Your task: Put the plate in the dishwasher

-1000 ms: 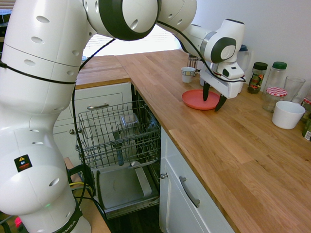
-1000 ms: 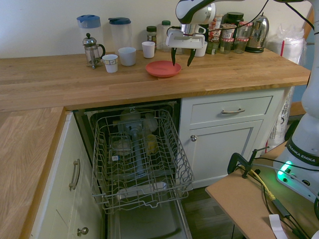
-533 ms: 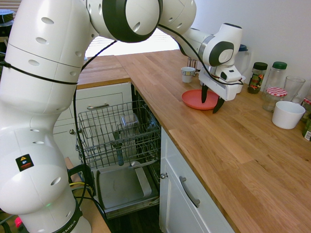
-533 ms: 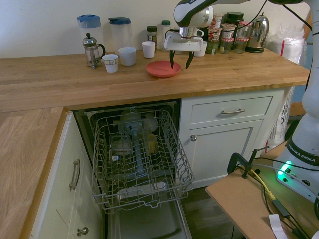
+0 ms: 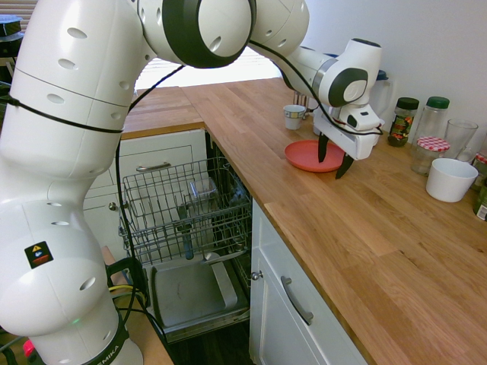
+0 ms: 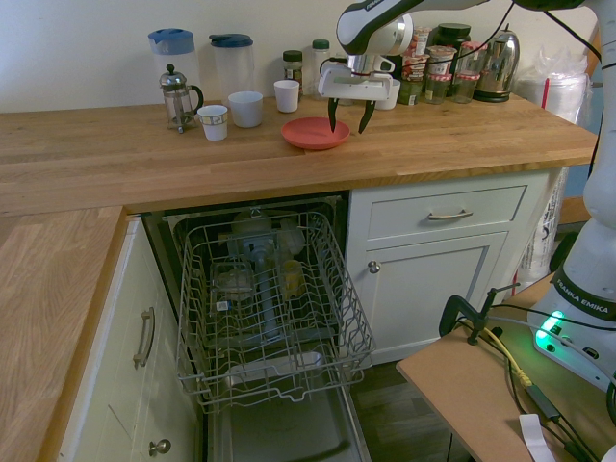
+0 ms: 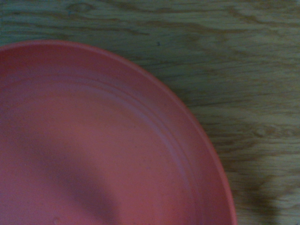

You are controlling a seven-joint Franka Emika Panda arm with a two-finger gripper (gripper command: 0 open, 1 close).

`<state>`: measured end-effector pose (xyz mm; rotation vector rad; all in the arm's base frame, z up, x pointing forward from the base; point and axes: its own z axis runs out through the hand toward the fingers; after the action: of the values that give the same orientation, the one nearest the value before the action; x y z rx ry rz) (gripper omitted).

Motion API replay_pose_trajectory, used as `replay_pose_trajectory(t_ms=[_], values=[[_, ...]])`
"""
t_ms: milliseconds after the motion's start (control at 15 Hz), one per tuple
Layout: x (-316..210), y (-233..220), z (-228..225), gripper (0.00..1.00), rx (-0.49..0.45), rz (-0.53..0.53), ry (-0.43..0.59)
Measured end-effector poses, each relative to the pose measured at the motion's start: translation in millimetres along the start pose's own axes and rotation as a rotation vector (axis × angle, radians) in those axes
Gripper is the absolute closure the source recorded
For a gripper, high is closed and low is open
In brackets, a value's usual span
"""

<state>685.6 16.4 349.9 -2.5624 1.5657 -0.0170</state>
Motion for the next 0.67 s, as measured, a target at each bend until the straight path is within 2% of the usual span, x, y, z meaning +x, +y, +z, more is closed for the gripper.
replay_pose_trajectory(t_ms=[667], values=[[5.3,0.9,10.2,1.00,0.014,0.032,-0.015]])
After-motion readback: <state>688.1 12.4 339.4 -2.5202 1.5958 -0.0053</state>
